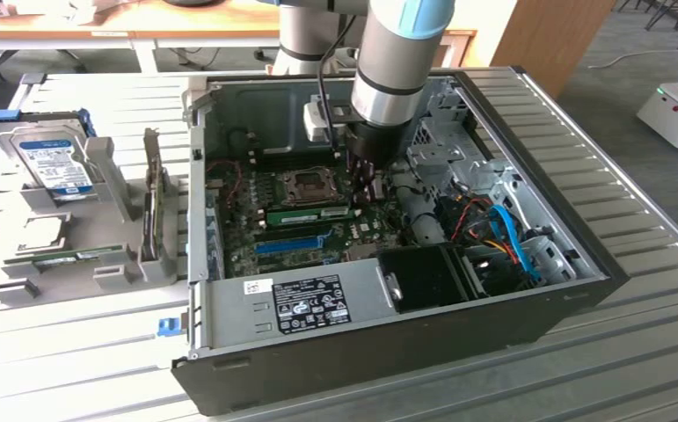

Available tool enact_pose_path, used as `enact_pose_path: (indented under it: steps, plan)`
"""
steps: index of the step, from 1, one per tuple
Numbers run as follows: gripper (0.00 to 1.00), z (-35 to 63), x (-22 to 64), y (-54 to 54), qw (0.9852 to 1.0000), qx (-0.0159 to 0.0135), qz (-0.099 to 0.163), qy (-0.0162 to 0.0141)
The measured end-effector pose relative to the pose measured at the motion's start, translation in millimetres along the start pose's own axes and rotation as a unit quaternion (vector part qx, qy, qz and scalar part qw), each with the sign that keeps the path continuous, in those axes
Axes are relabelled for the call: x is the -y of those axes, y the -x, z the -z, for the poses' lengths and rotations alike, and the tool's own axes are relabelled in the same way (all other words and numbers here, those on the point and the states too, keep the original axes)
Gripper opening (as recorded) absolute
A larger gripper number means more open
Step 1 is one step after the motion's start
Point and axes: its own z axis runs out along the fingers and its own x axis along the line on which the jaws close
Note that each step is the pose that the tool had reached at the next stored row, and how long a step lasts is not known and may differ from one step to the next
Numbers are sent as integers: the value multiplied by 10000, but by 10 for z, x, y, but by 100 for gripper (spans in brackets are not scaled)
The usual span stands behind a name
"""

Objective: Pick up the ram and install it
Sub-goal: 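Press down the ram until it locks into place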

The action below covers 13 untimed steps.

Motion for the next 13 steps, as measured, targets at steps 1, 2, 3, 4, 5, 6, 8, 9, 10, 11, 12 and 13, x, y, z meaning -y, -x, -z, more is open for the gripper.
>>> enact_pose_path:
  steps: [1,2,3,4,5,6,8,9,10,11,12,13]
  plan:
    - [11,0,0,0,10000,0,0,0]
    - [11,0,0,0,10000,0,0,1]
    - [11,-1,-1,0,10000,0,0,1]
    - [11,-2,0,0,10000,1,0,0]
    - [11,-2,0,0,10000,1,0,0]
    - [11,-2,0,0,10000,1,0,0]
    - [11,-5,0,0,10000,1,0,0]
    - [11,-5,0,0,10000,1,0,0]
    - [11,-6,0,0,10000,1,0,0]
    - [11,-6,0,0,10000,1,0,0]
    - [11,-6,0,0,10000,1,0,0]
    - [11,-6,0,0,10000,1,0,0]
